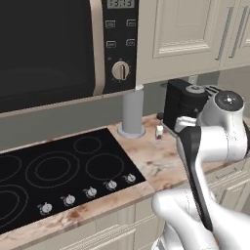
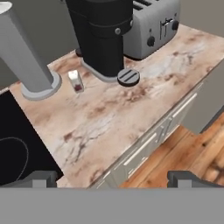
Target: Move the drinks to the dining counter.
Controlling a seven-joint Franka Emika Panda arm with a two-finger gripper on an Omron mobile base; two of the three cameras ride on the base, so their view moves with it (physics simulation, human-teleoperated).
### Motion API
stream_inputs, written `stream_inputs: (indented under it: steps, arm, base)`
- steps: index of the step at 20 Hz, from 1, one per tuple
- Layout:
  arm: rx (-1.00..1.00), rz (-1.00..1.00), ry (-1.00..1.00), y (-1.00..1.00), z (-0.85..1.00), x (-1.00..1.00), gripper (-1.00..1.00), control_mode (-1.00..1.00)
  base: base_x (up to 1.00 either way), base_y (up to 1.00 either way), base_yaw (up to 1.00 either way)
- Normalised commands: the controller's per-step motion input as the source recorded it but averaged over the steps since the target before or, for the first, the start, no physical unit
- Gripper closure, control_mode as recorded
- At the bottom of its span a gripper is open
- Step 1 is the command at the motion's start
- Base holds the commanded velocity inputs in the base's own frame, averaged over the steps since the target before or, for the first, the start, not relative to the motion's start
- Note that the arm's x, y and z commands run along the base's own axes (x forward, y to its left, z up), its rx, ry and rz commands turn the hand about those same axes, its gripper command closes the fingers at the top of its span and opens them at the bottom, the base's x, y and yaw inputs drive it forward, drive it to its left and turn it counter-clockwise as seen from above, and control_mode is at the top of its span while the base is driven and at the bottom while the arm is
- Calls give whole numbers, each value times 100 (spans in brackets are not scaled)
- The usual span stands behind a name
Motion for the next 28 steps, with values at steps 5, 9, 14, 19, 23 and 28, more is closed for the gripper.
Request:
stream_inputs:
  steps: [5, 9, 14, 19, 23, 28]
  arm:
    - [0, 5, -2, 0, -27, 37, -100, -100]
    - [0, 3, -8, 0, -22, 40, -100, -100]
    - [0, 1, -9, 0, -18, 45, -100, -100]
    - [0, 0, -1, 0, -10, 43, -100, -100]
    - [0, 0, 4, 0, 0, 36, -100, -100]
    - [0, 0, 6, 0, 0, 34, -100, -100]
  base:
    - [0, 0, 0]
    - [0, 0, 0]
    - [0, 0, 0]
    - [0, 0, 0]
    - [0, 0, 0]
    - [0, 0, 0]
